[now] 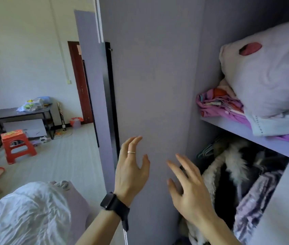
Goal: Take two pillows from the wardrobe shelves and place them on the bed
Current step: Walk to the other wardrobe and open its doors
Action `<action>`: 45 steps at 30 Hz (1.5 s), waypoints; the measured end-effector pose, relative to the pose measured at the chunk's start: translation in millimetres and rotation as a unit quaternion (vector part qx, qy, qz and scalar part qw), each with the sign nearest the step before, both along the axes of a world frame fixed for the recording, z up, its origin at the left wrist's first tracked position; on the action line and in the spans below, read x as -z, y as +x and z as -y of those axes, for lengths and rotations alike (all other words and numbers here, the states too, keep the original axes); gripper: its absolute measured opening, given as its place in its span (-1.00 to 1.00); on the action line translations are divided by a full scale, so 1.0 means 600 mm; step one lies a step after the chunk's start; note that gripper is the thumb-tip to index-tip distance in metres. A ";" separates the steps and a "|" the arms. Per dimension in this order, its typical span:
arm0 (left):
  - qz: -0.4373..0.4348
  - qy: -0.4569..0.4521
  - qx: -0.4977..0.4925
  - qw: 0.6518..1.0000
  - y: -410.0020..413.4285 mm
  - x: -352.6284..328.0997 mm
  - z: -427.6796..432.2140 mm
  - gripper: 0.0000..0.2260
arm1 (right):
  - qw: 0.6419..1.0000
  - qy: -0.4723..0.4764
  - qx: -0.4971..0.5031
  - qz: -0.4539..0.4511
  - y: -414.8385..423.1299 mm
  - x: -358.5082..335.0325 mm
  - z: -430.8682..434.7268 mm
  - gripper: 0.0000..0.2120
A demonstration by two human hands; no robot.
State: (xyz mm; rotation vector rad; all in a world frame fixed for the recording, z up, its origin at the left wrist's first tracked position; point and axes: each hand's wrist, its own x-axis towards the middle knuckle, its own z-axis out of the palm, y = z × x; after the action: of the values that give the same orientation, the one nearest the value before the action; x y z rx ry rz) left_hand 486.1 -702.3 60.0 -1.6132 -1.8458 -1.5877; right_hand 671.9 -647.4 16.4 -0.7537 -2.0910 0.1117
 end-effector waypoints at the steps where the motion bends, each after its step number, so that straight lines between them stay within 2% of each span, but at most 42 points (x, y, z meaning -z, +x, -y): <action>1: 0.011 -0.024 0.026 0.999 0.023 0.019 -0.006 -0.50 | 1.000 0.004 0.026 -0.006 0.034 0.003 0.007 -0.55; 7: 0.028 -0.108 0.196 0.974 0.172 0.082 -0.078 -0.59 | 0.980 0.013 0.199 -0.019 0.215 0.004 0.031 -0.59; 10: 0.028 -0.120 0.282 0.951 0.240 0.077 -0.123 -0.61 | 0.955 0.063 0.289 -0.018 0.276 -0.017 0.028 -0.60; 15: 0.037 -0.122 0.424 0.897 0.339 0.023 -0.204 -0.59 | 0.870 0.185 0.457 -0.016 0.356 -0.063 0.013 -0.58; 20: 0.083 -0.098 0.550 0.825 0.421 -0.038 -0.246 -0.49 | 0.764 0.184 0.618 -0.019 0.412 -0.076 0.010 -0.42; 24: 0.111 -0.072 0.612 0.780 0.459 -0.050 -0.260 -0.47 | 0.737 0.159 0.657 0.013 0.428 -0.062 0.001 -0.31; 28: 0.139 -0.044 0.627 0.766 0.471 -0.032 -0.272 -0.44 | 0.713 0.114 0.689 0.055 0.434 -0.059 -0.001 -0.30; 32: 0.161 -0.038 0.642 0.748 0.456 -0.031 -0.275 -0.42 | 0.709 0.092 0.696 0.066 0.419 -0.066 0.021 -0.31; 35: 0.165 -0.044 0.642 0.747 0.432 -0.032 -0.251 -0.45 | 0.723 0.064 0.687 0.029 0.382 -0.067 0.050 -0.32; 38: 0.183 -0.065 0.657 0.728 0.395 -0.029 -0.214 -0.51 | 0.754 0.045 0.654 -0.029 0.330 -0.044 0.092 -0.31; 41: 0.216 -0.070 0.700 0.677 0.358 -0.031 -0.160 -0.58 | 0.787 0.018 0.612 -0.078 0.267 -0.002 0.145 -0.30; 45: 0.242 -0.089 0.763 0.593 0.321 -0.029 -0.082 -0.70 | 0.802 -0.017 0.586 -0.115 0.184 0.052 0.220 -0.26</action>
State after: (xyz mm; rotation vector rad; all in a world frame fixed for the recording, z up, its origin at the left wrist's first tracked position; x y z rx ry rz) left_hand 678.5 -653.1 77.7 -3.5134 -0.1432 -2.4767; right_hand 782.1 -779.4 -14.9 -1.8116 -1.0914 -0.4249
